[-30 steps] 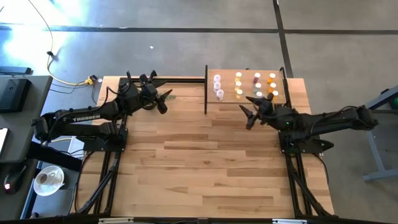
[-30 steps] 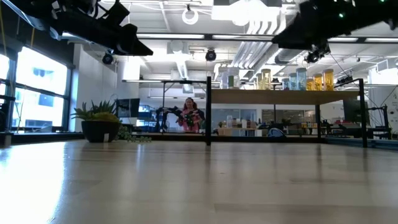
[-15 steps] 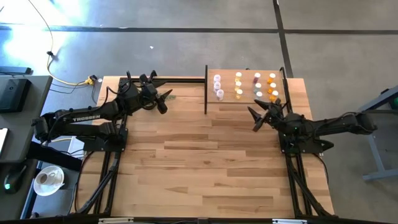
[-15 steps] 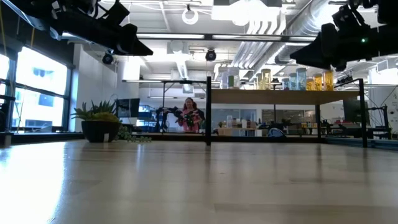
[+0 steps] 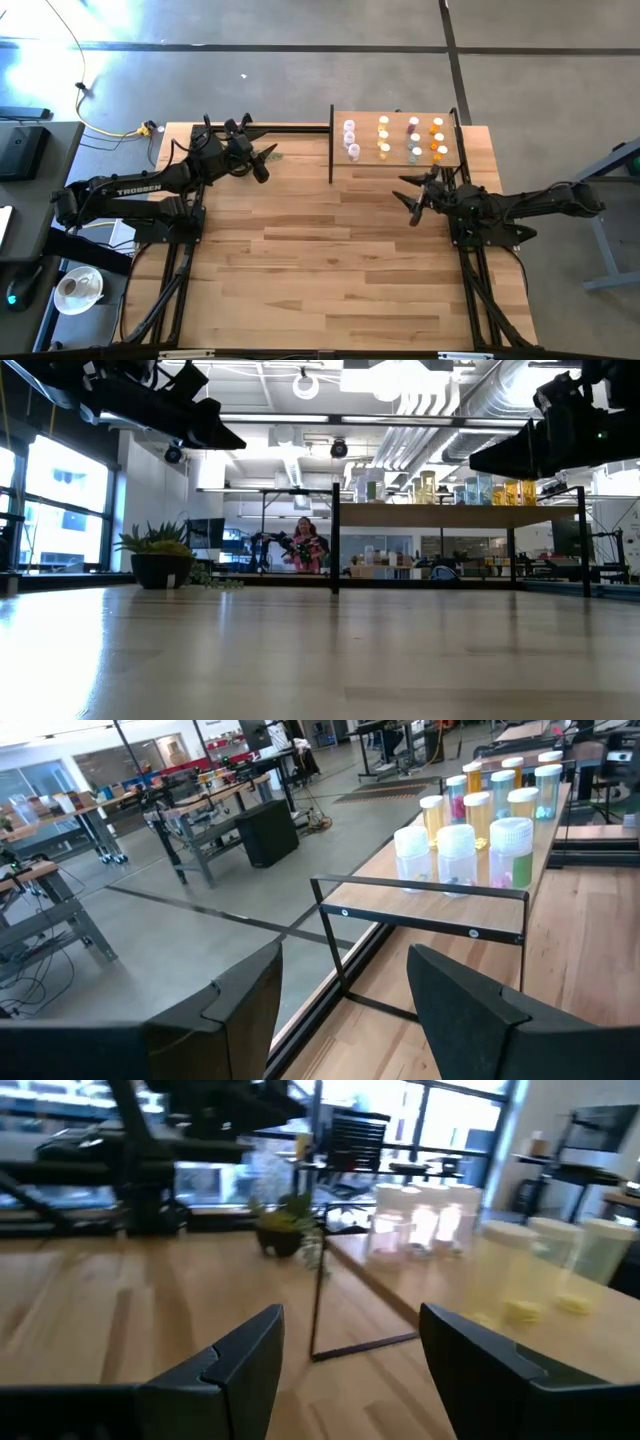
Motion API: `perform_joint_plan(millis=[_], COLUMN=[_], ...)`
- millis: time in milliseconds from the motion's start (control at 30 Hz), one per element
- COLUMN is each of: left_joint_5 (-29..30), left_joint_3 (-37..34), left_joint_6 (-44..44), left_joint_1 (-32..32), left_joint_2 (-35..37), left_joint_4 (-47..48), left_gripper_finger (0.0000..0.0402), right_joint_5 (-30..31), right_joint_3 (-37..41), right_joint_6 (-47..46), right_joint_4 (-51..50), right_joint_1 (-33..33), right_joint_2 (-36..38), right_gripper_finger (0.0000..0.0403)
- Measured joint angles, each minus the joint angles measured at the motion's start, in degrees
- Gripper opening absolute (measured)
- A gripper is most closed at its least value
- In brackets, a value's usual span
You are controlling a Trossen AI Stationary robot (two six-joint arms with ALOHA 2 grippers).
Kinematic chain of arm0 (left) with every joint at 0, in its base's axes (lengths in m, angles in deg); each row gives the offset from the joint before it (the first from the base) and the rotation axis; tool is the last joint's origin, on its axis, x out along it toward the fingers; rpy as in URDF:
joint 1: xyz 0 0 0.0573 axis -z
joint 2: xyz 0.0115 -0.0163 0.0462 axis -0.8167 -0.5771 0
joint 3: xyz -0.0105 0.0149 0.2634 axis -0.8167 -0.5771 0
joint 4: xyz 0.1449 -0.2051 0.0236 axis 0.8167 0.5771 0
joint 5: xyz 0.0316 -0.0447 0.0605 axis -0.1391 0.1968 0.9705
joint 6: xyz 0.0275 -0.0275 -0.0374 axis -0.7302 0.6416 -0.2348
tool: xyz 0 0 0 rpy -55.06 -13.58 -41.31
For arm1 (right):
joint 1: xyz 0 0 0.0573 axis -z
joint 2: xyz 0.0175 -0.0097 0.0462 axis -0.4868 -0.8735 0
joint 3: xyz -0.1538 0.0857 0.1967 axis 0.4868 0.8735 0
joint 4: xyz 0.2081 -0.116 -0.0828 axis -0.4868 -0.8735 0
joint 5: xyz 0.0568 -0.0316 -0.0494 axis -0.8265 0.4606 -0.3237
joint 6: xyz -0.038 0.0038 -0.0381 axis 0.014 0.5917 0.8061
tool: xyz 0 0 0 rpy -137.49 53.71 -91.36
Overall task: Pick and place medicine bottles onto shelf by color
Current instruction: Return to Home Position
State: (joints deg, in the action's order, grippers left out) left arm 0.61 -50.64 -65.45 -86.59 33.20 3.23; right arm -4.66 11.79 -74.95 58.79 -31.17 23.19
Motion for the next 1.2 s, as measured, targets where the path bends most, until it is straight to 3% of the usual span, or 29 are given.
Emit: perform_joint_plan(millis=[267,533,900,1200], left_joint_5=[-0.01,-0.15,-0.17,-0.17], left_joint_3=[0.0,0.0,0.0,0.0], left_joint_6=[0.0,0.0,0.0,0.0], left_joint_1=[0.0,-0.13,1.97,9.57], left_joint_2=[0.0,0.17,13.4,25.39], left_joint_4=[0.0,0.08,2.6,2.58], left_gripper_finger=[0.0207,0.0207,0.0207,0.0207], right_joint_5=[-10.34,-17.56,-17.92,-17.92], right_joint_3=[0.0,0.0,0.0,0.0], right_joint_6=[0.32,-5.47,-2.37,-2.85], right_joint_4=[-0.65,-2.08,-2.37,-3.65], right_joint_1=[0.0,0.0,0.0,0.0], right_joint_2=[0.0,-0.02,0.0,-0.02], right_gripper_finger=[0.0224,0.0224,0.0224,0.0224])
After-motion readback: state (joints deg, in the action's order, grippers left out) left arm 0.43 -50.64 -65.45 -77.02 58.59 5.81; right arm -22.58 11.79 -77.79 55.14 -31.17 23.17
